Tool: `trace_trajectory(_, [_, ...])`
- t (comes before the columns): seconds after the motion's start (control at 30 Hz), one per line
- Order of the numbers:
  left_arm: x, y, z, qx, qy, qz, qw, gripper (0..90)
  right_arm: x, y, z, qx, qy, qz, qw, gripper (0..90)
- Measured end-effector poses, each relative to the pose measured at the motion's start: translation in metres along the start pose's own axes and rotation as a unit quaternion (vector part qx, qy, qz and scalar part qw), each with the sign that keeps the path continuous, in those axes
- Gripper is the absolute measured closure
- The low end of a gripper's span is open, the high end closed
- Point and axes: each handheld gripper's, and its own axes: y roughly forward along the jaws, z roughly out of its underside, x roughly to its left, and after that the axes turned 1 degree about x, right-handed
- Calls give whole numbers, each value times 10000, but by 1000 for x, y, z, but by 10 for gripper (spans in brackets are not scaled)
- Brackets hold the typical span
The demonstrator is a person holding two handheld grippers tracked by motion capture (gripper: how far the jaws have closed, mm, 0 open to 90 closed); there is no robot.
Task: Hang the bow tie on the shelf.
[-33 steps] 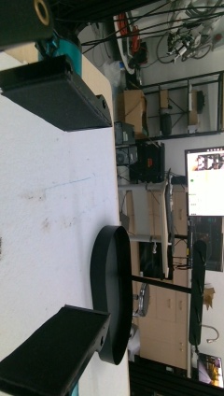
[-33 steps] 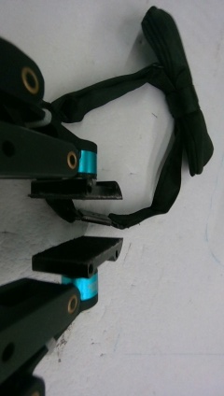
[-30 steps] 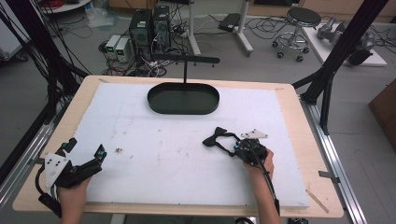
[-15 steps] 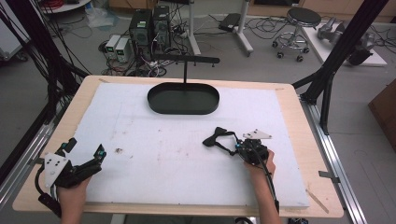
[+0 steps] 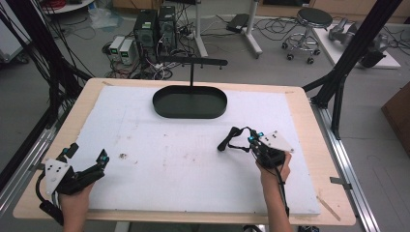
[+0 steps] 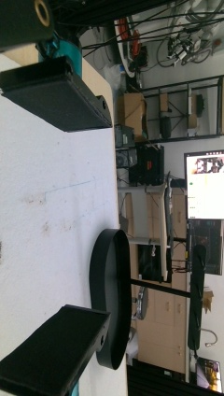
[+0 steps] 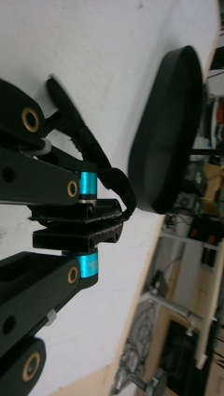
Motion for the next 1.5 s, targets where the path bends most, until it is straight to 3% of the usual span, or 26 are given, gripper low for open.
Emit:
trace_trajectory(0.13, [0, 1, 0, -6, 2, -3, 10000, 78, 2, -3, -6, -226, -25, -7, 9997, 869])
trace_trajectory(0.37, [-2, 3, 2, 31, 13, 26, 10000, 78, 6, -6, -35, -803, -178, -73, 9966, 869])
trace_trajectory(0.6, [-2, 3, 1, 22, -5, 29, 10000, 78, 8, -2, -59, -1080, -276, -127, 9937, 869])
trace_trajectory(1.07, [3, 5, 3, 14, -78, 2, 10000, 78, 7, 23, -107, -1464, -266, -200, 9887, 867])
trace_trajectory(1.17, [3, 5, 4, 29, -79, 18, 10000, 78, 6, 34, -118, -1617, -157, -285, 9863, 865])
trace_trajectory(1.5, [4, 9, 6, 38, -164, 48, 9998, 78, 1, 65, -144, -1792, 42, -353, 9832, 865])
